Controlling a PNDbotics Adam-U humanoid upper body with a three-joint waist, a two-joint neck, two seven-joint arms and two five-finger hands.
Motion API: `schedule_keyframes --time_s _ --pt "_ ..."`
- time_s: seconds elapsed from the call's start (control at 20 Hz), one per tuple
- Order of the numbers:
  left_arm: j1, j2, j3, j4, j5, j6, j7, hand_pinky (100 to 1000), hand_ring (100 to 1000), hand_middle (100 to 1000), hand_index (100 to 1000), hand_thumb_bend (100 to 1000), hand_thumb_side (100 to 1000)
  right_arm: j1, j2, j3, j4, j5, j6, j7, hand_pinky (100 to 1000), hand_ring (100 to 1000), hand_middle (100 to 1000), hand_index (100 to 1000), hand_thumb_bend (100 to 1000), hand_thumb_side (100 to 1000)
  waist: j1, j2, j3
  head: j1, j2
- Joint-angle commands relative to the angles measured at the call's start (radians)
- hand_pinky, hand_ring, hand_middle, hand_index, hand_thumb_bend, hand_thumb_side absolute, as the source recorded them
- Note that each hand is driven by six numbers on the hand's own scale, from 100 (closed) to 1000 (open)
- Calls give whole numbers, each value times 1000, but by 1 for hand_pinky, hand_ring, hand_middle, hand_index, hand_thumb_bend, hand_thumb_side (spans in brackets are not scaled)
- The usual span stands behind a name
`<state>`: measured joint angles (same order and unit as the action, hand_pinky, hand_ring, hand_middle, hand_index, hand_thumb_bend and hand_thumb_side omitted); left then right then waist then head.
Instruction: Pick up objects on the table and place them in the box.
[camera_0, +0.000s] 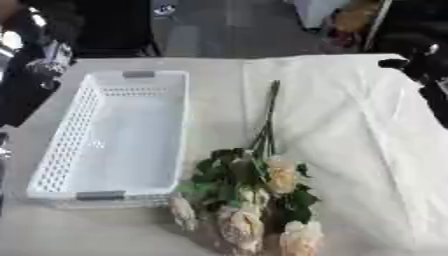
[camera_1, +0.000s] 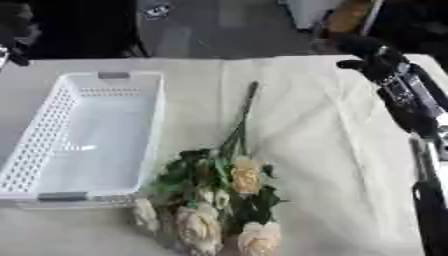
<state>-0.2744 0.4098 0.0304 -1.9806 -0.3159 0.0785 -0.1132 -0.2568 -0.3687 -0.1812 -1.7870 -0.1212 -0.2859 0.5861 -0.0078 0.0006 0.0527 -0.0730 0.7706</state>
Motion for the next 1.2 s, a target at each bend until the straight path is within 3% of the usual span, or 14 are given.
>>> schedule_keyframes --time_s 0.05,1.2 --pt "-15 11 8 -19 2 -4 -1 558 738 863 790 100 815 -15 -16 -4 -21 -4 -2 -1 860 936 906 940 100 883 2 -8 1 -15 -1" --pt "-17 13 7 -19 2 -10 -10 558 735 858 788 100 809 -14 -17 -4 -26 -3 -1 -4 860 935 904 939 100 880 2 -8 1 -18 -1"
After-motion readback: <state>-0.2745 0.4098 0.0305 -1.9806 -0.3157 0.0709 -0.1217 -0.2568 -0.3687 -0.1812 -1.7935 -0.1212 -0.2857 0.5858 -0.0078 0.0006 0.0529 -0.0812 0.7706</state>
